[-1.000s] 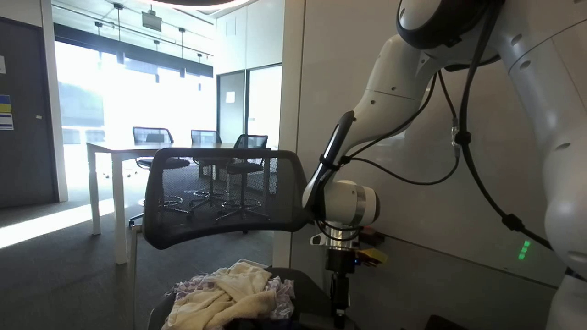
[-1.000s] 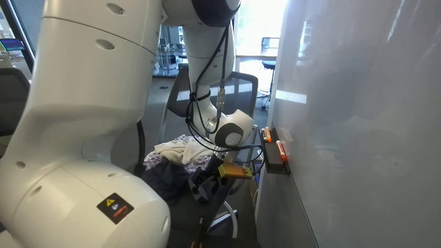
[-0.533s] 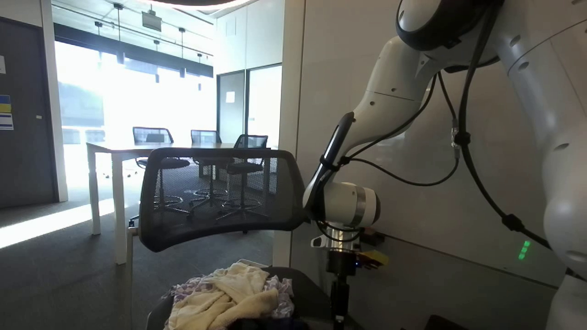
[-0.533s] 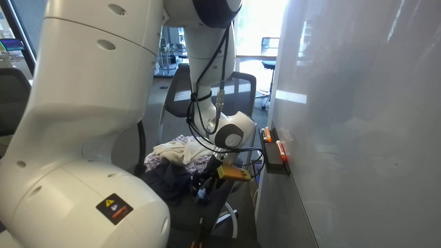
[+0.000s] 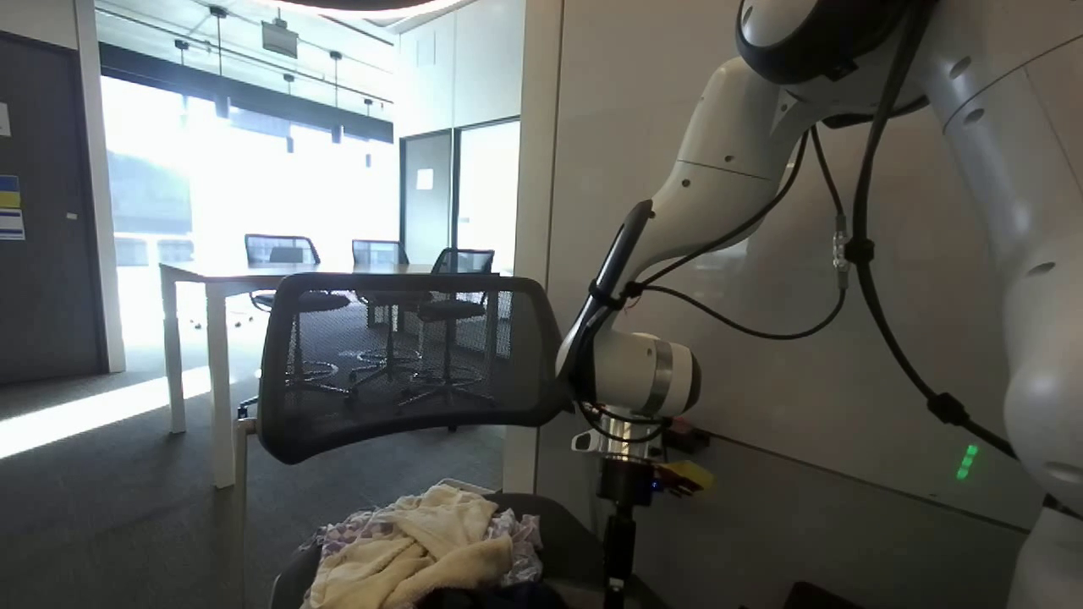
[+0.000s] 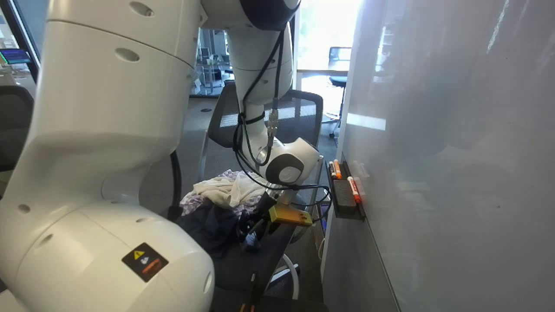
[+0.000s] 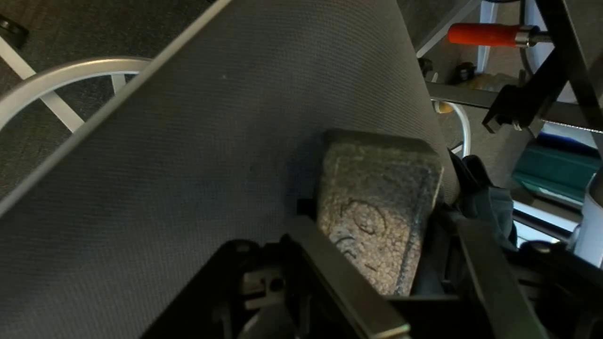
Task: Pick up the duster, then rub something off of the board
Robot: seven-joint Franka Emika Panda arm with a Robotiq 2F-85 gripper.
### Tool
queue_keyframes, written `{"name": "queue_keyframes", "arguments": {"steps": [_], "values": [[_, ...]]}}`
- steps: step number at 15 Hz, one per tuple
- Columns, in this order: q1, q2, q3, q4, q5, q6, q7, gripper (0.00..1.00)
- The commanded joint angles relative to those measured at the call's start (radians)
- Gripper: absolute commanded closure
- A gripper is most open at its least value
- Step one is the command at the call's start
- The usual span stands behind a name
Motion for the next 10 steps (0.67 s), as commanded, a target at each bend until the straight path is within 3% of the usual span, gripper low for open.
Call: {"name": "queue_keyframes", "arguments": {"steps": [1,5,9,10], "values": [[0.063,-0.155,-0.009,-0.124,0.0,0.09,0.082,0.68],[0.17,-0.31,-0.029,-0.276,-0.097,0.25,0.306,0.68],[0.274,-0.437,-0.078,-0.418,-0.363,0.393,0.616,0.68],[0.315,-0.371,-0.13,-0.319,-0.463,0.388,0.697,0.68]]}}
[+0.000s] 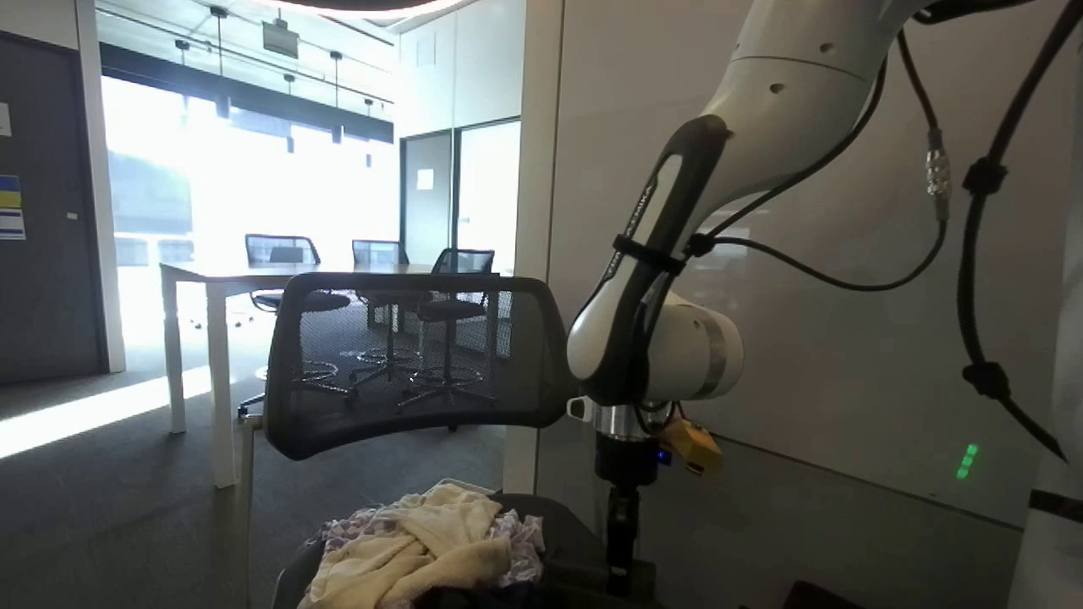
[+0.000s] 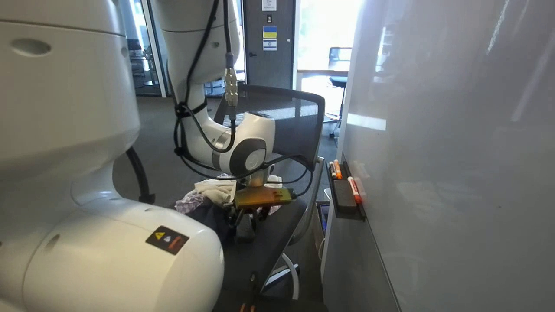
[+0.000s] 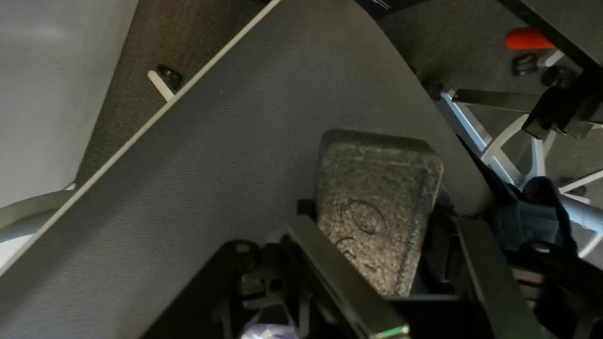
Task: Pick up the duster, then rub something off of the board
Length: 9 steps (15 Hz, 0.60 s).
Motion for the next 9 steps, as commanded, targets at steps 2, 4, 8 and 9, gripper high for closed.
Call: {"name": "queue_keyframes", "arguments": {"steps": [2,4,8,9], "values": [[0.153,-0.099,-0.137,-0.017,-0.369,0.081,0.36,0.68],[0.187,-0.156,-0.174,0.001,-0.545,0.059,0.501,0.68],[0.077,-0.322,-0.049,0.009,-0.881,-0.028,0.788,0.68],[0.054,-0.356,-0.02,0.007,-0.952,-0.039,0.846,0.68]]}}
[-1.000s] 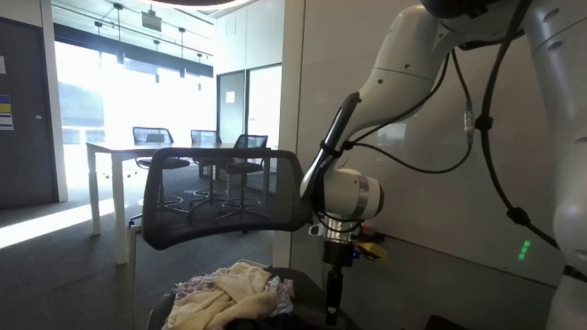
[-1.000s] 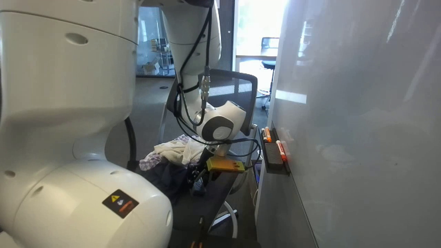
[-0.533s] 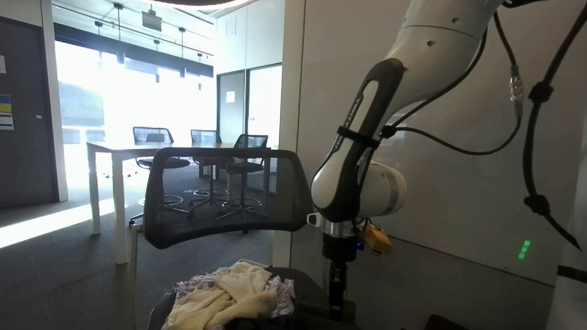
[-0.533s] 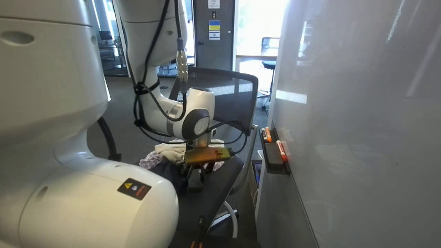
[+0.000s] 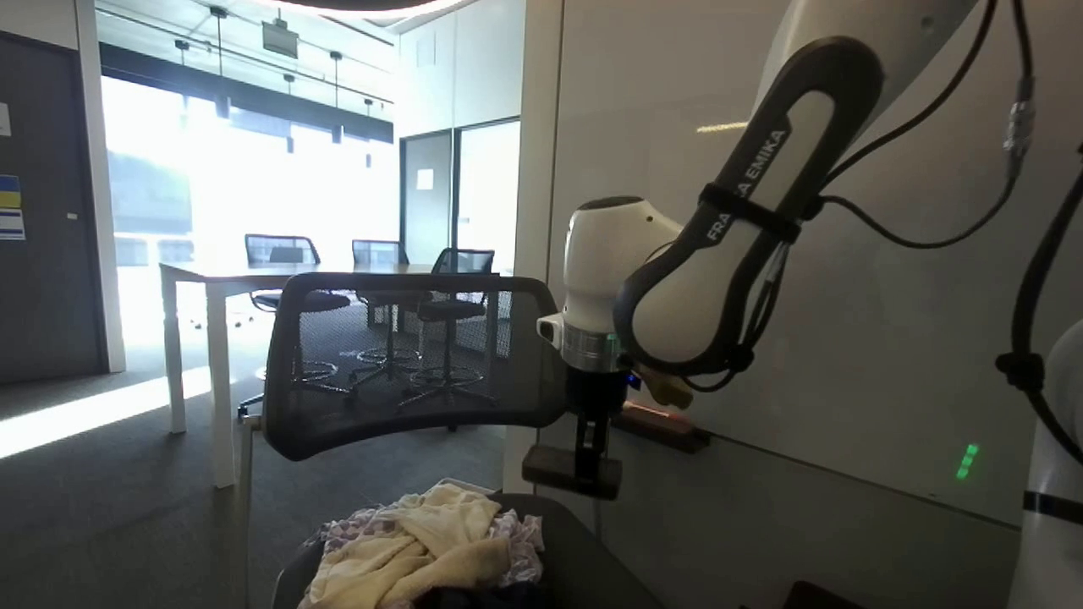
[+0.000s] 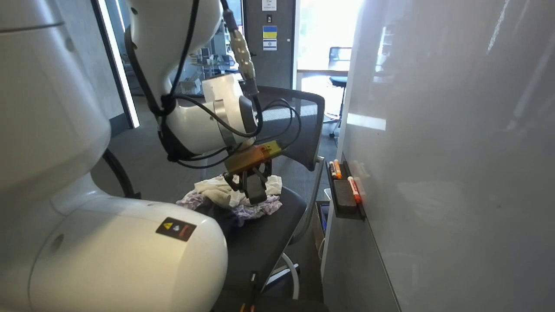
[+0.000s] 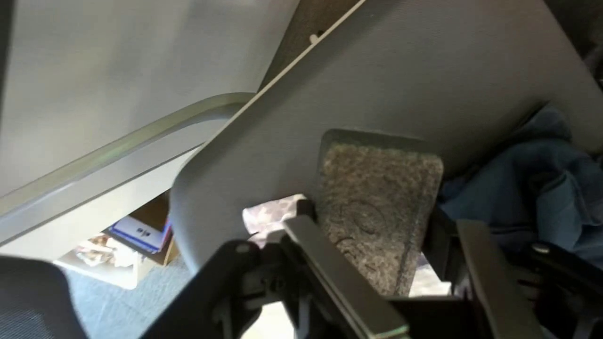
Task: Pick up the duster, then rub something off of the board
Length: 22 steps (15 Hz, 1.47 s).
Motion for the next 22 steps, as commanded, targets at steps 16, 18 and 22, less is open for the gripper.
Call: {"name": "queue_keyframes", "arguments": {"steps": [16,18,22], "values": [[-0.19,-0.43,0.152,-0.003,-1.113,-0.281,0.946,0.68],[-0.135,-0.411,0.093,0.015,-1.208,-0.37,1.051,0.68],[-0.096,-0.33,0.041,0.055,-1.395,-0.54,1.273,0.68]]}}
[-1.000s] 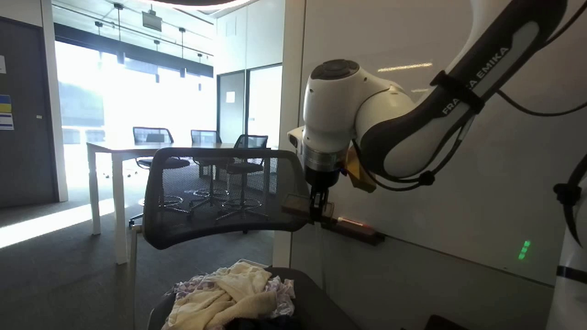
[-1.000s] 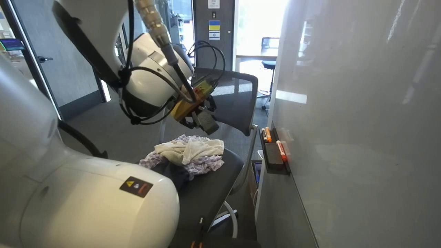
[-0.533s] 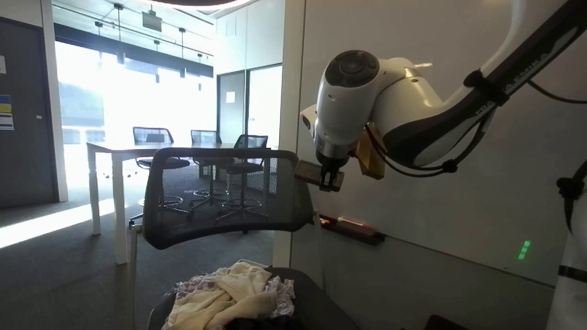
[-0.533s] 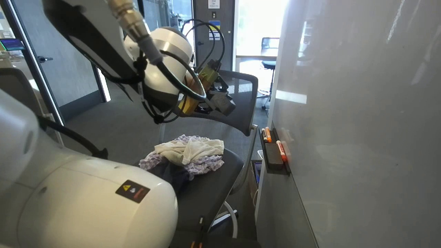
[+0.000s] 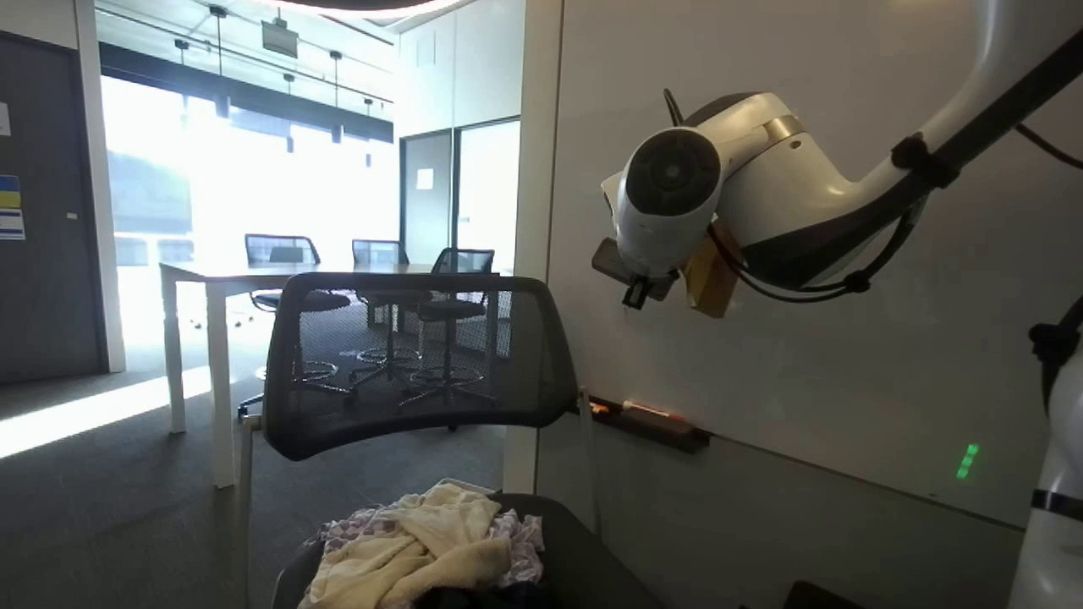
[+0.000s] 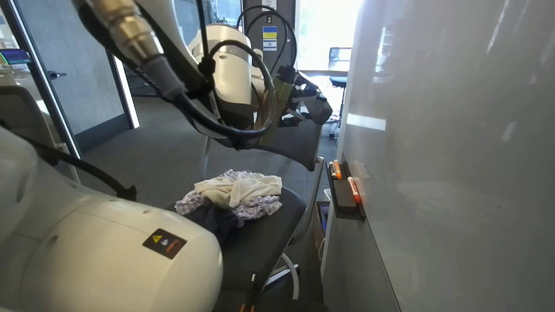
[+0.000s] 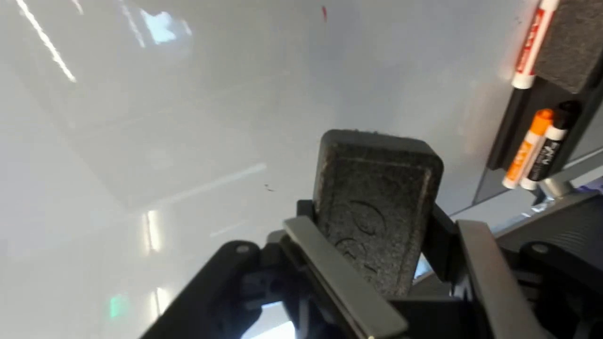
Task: Pick up the duster, then rub something off of the board
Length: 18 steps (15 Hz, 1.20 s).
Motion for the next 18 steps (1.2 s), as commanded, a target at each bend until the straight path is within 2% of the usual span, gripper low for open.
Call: {"name": "queue_keyframes", "arguments": {"steps": [1,4,8,18], "values": [[0.056,0.091,-0.067,0.055,-0.154,-0.14,0.18,0.68],[0.069,0.173,-0.127,0.097,-0.216,-0.177,0.252,0.68],[0.061,0.275,-0.182,0.178,-0.265,-0.16,0.303,0.68],[0.016,0.496,-0.226,0.357,-0.278,-0.121,0.326,0.68]]}}
